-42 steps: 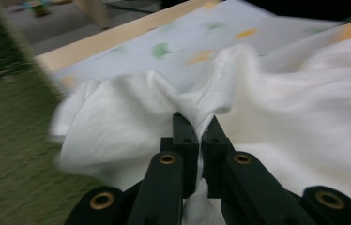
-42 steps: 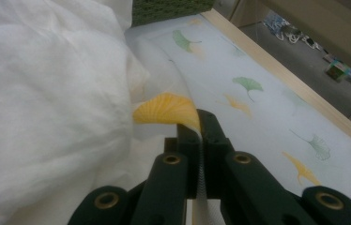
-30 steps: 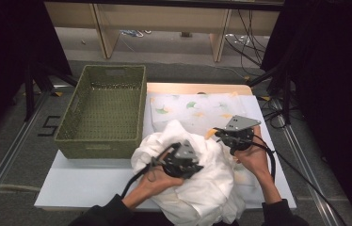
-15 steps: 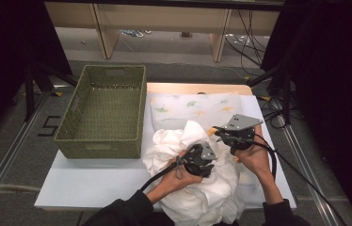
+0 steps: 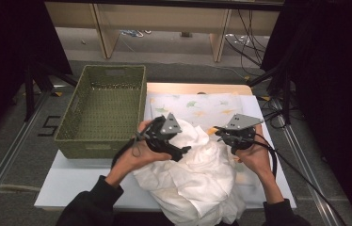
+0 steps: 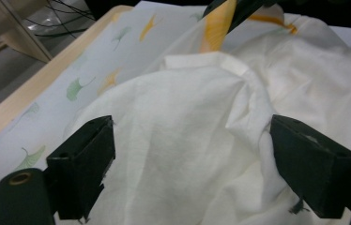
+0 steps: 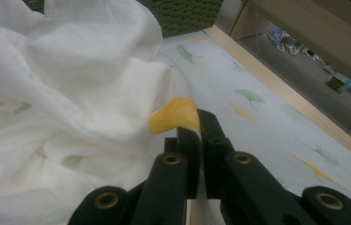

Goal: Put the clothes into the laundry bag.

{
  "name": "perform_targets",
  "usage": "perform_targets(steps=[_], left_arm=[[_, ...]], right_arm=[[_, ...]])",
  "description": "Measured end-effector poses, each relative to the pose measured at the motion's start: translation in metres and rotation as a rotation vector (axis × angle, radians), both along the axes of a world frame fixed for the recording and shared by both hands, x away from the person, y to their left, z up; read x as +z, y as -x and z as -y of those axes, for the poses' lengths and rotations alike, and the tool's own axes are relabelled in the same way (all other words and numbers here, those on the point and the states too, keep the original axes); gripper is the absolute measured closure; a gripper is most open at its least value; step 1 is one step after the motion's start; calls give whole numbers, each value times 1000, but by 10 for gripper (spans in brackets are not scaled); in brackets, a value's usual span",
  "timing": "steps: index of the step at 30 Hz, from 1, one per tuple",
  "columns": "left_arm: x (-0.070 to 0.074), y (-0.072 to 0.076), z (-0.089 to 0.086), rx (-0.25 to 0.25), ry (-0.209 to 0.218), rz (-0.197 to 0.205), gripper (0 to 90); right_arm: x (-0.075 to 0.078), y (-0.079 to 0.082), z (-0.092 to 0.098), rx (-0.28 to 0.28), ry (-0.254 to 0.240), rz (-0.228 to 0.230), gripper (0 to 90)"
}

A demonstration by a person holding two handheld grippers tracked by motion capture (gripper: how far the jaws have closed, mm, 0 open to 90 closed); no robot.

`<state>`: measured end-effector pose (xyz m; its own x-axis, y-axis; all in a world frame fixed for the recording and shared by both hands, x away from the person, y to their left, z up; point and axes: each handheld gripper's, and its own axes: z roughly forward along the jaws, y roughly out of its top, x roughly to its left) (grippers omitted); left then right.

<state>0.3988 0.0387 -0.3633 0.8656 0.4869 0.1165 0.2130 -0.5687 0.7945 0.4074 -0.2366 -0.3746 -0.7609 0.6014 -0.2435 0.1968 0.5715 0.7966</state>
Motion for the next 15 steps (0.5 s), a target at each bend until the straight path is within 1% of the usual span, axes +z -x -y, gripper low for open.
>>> perform_targets(steps=[1, 2, 3, 4, 5, 6, 7, 8, 9, 11, 12, 13, 14, 15], left_arm=[[-6, -8, -6, 10, 24, -46, 162], [-15, -14, -10, 35, 43, -85, 149], [-26, -19, -12, 58, 40, -125, 149], [-41, -24, -11, 36, 15, -179, 153], [-49, -26, -9, 13, 15, -218, 154], [-60, -27, -4, 21, 48, -278, 157], [-68, -29, -1, 15, 47, -306, 166], [-68, -29, -1, 15, 47, -306, 292], [-73, -21, 9, -52, 97, -309, 522], [-68, -11, 18, -88, 100, -279, 667], [-65, -4, 24, -100, 107, -268, 714], [-62, 4, 31, -122, 109, -256, 752], [-59, 12, 40, -139, 101, -243, 773], [-56, 21, 49, -158, 84, -220, 780]], right_arm=[[0, 0, 0, 0, 2, 1, 900], [0, -1, -1, 1, 4, 3, 900], [-1, -1, -1, -5, 2, 0, 900], [-1, -1, -1, -4, 6, -1, 900], [-2, -2, -2, 6, 12, 3, 900], [-2, -2, -2, 4, 15, 3, 900], [-2, -2, -2, 5, 17, 1, 900], [-2, -2, -2, 5, 17, 1, 900], [-2, -2, -3, 8, 20, 4, 900], [-2, -2, -3, 6, 24, 2, 900], [-3, -3, -3, 8, 24, 7, 900], [-3, -3, -3, 1, 20, 4, 900], [-2, -3, -3, -3, 15, 2, 900], [-2, -3, -3, -3, 10, 7, 900]])
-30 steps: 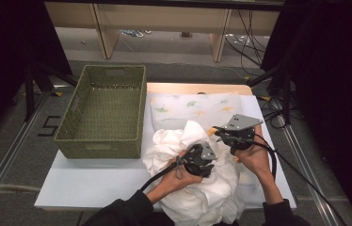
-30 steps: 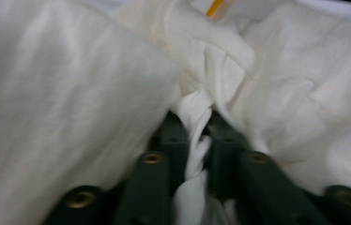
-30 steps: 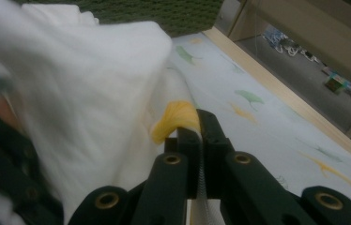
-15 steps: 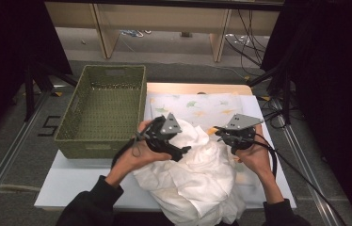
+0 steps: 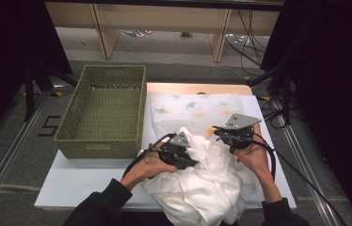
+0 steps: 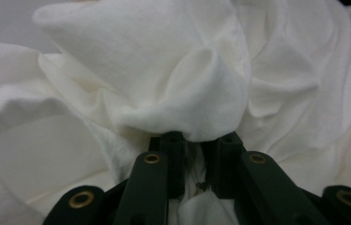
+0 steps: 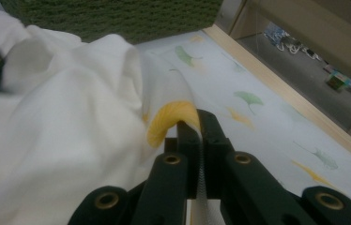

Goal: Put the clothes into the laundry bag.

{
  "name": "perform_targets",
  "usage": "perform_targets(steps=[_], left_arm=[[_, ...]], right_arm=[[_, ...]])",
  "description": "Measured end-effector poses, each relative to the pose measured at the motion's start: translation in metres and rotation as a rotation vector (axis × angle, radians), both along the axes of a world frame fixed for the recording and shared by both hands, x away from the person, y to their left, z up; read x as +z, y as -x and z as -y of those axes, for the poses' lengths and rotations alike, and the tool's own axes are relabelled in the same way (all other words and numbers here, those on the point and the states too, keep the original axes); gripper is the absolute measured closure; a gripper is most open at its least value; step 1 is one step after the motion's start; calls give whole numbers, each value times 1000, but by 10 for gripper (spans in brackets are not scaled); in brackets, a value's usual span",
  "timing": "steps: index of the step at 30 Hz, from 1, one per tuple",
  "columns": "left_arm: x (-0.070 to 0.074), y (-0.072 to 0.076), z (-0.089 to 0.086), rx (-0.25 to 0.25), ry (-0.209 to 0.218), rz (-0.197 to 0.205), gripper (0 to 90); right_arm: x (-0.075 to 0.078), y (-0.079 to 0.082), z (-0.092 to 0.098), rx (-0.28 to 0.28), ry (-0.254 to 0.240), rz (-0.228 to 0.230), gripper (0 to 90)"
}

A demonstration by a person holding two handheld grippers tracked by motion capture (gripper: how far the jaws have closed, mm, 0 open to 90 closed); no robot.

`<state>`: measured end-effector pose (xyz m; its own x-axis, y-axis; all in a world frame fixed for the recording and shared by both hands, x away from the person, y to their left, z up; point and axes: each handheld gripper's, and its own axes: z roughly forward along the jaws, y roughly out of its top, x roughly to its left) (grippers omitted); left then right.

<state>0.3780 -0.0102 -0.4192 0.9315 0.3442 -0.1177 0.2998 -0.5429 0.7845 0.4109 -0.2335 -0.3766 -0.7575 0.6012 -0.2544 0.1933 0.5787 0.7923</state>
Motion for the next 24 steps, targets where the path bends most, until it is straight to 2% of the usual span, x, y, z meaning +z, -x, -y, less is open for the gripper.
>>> perform_targets(steps=[2, 4, 5, 6, 7, 8, 9, 10, 12, 13, 14, 15, 17, 19, 21, 22, 23, 24], left_arm=[[7, 13, 19, -39, -33, 43, 781], [13, 18, 35, -65, -41, 72, 782], [12, 18, 44, -62, -53, 85, 783], [10, 16, 51, -54, -102, 117, 782], [7, 11, 57, -33, -140, 140, 779], [3, 3, 60, -11, -158, 148, 778], [-4, -8, 63, 35, -141, 127, 774], [-7, -14, 64, 55, -134, 113, 764], [-13, -28, 63, 114, -135, 123, 744], [-14, -32, 61, 149, -120, 121, 723], [-12, -34, 58, 157, -108, 120, 697], [-8, -33, 54, 142, -95, 119, 660], [-3, -31, 50, 130, -78, 115, 531], [16, -19, 34, 103, -8, 120, 390], [31, -13, 21, 100, 15, 165, 304], [39, -10, 13, 117, 21, 162, 281], [47, -9, 4, 128, 22, 190, 257], [53, -7, -5, 144, 38, 185, 244]], right_arm=[[1, 1, -2, 4, -17, -1, 900], [3, 2, -4, 11, -18, 3, 900], [4, 3, -5, 12, -22, 9, 900], [5, 3, -6, 12, -30, 12, 900], [7, 5, -6, 13, -43, 6, 900], [9, 5, -6, 19, -48, 12, 900], [10, 6, -5, 17, -46, 17, 900], [12, 6, -4, 17, -57, 17, 900], [15, 8, -2, 15, -69, 19, 900], [16, 8, -1, 15, -64, 28, 900], [16, 9, -1, 11, -60, 28, 900], [15, 9, -1, 15, -63, 14, 900], [14, 7, 1, 17, -64, 11, 900], [13, 5, 3, 12, -65, 13, 900], [12, 6, 4, 3, -69, -5, 900], [12, 5, 4, 5, -67, 5, 900], [12, 6, 3, 5, -66, -5, 900], [12, 6, 3, 4, -63, 7, 900]])
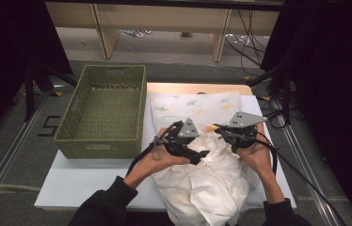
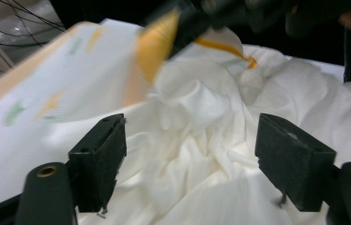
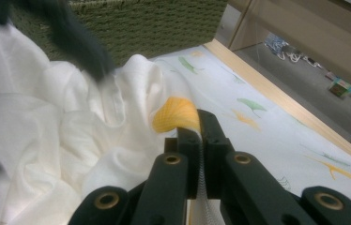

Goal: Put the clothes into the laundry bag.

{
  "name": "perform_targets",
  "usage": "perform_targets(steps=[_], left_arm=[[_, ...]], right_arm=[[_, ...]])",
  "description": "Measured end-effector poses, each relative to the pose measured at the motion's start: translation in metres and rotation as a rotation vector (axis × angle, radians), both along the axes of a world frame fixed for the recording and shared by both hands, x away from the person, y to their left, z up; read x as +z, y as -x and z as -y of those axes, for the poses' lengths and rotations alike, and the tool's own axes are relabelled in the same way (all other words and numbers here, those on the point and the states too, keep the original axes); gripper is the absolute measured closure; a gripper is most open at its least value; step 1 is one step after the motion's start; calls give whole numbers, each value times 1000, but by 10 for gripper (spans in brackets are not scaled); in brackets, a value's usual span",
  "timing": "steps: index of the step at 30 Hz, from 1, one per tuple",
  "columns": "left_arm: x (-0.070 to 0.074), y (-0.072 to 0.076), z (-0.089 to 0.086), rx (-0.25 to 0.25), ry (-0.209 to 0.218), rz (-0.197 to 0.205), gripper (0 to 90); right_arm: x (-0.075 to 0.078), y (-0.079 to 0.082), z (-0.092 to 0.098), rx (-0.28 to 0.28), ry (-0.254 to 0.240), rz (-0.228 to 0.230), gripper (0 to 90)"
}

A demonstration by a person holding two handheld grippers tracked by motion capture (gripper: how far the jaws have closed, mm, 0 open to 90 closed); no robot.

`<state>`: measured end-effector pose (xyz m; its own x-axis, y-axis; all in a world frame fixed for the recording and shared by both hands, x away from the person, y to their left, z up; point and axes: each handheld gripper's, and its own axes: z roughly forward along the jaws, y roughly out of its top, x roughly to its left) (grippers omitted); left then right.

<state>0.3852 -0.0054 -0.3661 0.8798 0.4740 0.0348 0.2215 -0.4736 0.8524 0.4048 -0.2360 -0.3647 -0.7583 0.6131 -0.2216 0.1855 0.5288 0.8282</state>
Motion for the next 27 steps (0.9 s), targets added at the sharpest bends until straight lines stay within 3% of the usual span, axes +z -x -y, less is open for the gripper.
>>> perform_targets(steps=[2, 4, 7, 8, 9, 11, 13, 15, 16, 18, 20, 23, 27], left_arm=[[8, 1, -18, 36, -6, -6, 223], [6, -2, -35, 71, -46, -31, 189], [-15, -9, -53, 85, -78, -104, 159], [-15, -9, -53, 85, -78, -104, 165], [-34, -16, -57, 117, -78, -187, 155], [-49, -22, -54, 104, -85, -232, 164], [-59, -23, -46, 95, -85, -262, 268], [-65, -20, -33, 48, -22, -286, 506], [-66, -18, -26, 31, -9, -300, 576], [-68, -15, -10, -2, 9, -284, 708], [-67, -12, 8, -13, 43, -283, 775], [-61, -6, 35, -50, 63, -243, 797], [-55, -5, 51, -58, 74, -214, 800]], right_arm=[[-1, 0, -1, 3, 7, -4, 900], [-1, -1, -1, 7, 7, -2, 900], [-2, -1, -2, 8, 13, -6, 900], [-2, -1, -2, 8, 13, -6, 900], [-2, -2, -2, 8, 14, -3, 900], [-3, -2, -3, 13, 18, -2, 900], [-3, -2, -4, 14, 25, -4, 900], [-4, -3, -4, 13, 24, -6, 900], [-5, -3, -5, 10, 26, -10, 900], [-5, -3, -7, 11, 28, -9, 900], [-5, -2, -10, 15, 28, -12, 900], [-3, 0, -11, 15, 22, 5, 900], [0, 0, -10, 14, 14, 8, 900]])
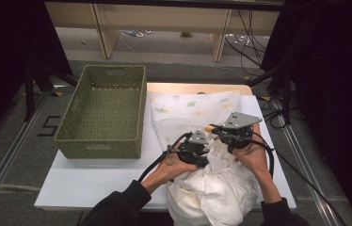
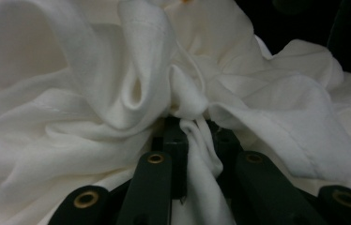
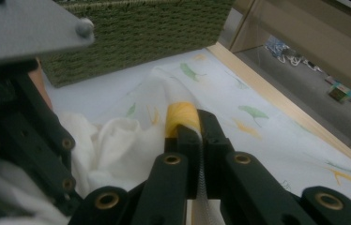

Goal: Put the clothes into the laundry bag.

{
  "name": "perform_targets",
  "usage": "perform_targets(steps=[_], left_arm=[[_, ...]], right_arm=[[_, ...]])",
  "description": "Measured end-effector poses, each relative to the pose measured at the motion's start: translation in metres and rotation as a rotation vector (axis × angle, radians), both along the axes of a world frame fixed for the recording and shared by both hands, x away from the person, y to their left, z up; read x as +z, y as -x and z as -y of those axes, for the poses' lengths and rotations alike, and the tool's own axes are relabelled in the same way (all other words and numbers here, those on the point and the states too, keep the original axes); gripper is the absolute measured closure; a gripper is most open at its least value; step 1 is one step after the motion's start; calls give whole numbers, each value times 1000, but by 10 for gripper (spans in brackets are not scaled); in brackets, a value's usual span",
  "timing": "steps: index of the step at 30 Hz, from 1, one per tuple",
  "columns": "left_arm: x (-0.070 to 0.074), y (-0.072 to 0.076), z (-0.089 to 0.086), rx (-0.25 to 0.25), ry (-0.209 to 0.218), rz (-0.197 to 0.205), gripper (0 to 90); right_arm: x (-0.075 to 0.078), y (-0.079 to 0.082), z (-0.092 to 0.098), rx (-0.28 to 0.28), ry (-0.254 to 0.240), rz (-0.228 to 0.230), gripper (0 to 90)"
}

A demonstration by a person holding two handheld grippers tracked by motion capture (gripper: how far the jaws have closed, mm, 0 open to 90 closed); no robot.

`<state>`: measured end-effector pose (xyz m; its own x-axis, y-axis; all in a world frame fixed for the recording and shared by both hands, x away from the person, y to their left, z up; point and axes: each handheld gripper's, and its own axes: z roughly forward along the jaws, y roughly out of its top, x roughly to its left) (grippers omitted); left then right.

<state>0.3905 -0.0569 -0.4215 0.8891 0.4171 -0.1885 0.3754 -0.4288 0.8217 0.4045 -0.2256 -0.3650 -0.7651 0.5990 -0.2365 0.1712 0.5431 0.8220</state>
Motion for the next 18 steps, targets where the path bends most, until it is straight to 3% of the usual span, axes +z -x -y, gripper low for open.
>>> perform_targets(steps=[2, 4, 5, 6, 7, 8, 9, 10, 14, 16, 18], left_arm=[[-4, -9, 11, 25, -76, 68, 797], [-12, -22, 13, 70, -98, 53, 783], [-16, -30, 11, 122, -118, 50, 769], [-19, -36, 8, 159, -128, 60, 750], [-19, -41, 2, 162, -159, 73, 727], [-19, -41, 2, 162, -159, 73, 696], [-19, -42, -3, 207, -116, 58, 635], [-11, -36, -12, 181, -100, 60, 561], [14, -15, -36, 138, -123, 78, 359], [22, -9, -45, 133, -107, 92, 292], [34, 3, -64, 132, -97, 102, 279]], right_arm=[[1, 1, 1, 5, -4, 2, 900], [2, 1, 1, 7, -11, 9, 900], [3, 2, 0, 3, -21, 10, 900], [5, 3, 1, 8, -11, 15, 900], [7, 4, 3, 12, -11, 19, 900], [8, 5, 5, 10, -14, 19, 900], [9, 4, 7, 6, -14, 16, 900], [8, 3, 9, 6, -13, 11, 900], [5, 1, 10, -5, -17, 5, 900], [4, 1, 10, -7, -16, -1, 900], [5, 1, 9, -4, -17, 0, 900]])
